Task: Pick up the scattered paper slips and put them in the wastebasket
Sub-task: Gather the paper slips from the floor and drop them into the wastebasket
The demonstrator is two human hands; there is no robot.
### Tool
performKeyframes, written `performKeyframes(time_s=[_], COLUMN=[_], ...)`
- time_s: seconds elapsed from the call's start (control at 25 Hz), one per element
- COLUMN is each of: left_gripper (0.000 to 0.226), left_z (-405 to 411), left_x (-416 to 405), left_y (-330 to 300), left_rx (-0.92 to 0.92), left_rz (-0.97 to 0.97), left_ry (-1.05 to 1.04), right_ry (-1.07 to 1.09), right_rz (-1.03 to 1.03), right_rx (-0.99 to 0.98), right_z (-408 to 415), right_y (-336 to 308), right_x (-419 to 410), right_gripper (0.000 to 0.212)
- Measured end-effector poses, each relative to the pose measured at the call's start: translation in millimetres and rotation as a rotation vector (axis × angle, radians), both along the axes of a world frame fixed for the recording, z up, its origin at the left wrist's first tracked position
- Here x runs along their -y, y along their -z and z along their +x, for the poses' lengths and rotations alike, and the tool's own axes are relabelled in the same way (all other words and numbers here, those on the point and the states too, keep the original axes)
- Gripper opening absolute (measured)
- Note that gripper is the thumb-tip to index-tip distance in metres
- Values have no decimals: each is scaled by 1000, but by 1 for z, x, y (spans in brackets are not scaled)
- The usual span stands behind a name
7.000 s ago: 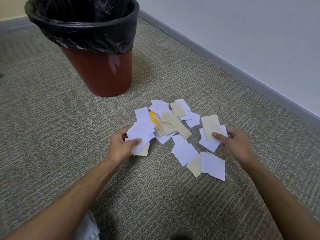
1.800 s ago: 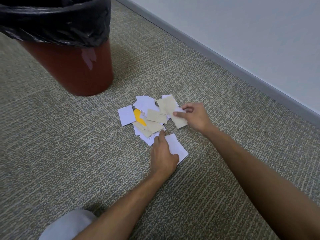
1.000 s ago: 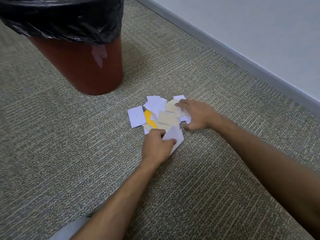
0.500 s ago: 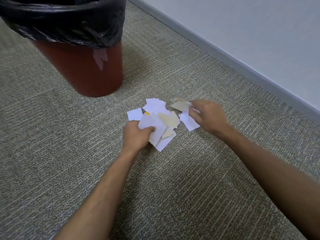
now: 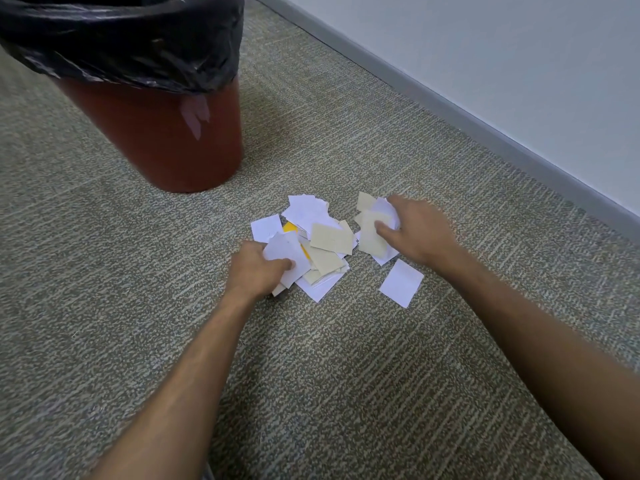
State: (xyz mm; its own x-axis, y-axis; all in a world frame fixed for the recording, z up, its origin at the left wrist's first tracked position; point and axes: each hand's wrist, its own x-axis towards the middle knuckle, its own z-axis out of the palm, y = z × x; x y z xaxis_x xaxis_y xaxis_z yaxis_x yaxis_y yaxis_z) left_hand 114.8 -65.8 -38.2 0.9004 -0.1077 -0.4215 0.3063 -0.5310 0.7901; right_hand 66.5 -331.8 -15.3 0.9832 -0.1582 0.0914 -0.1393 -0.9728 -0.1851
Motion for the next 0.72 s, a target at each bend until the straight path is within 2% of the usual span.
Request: performKeyframes(time_s=[0.08,0.2,0.24,0.32,0.36,0.44,0.52,0.64,0.72], left_gripper=[18,1,3,21,31,36,39,51,48], left_z=[-1,4,8,16,20,26,33,49,59], left_x=[2,-2,-5,-8,-9,-8,-7,-9,-8], left_y=[0,-4,-4,-2,-1,4,12,17,12], left_rx=[9,76,103,157,189,222,244,238,231], left_rz=[-44,-115,-137,-123,-75,24,118,204,198], left_ry=[-27,-93,-107,-99,-69,3,110,265,330], right_ry=[3,67,122,216,246,285,287,219,174], right_rz=[76,397,530,744,812,910,927,712,549], right_rx=[-11,80,120,128,85,-55,-186,-270,-271], right_z=[1,-4,-4,-3,-2,0,-2,-4,-2], right_y=[1,-6,-9,-13,-12,-5,4,21,27], right_x=[4,12,14,18,20,19,18,19,14], right_gripper=[35,31,25,20,20,22,24,26,35])
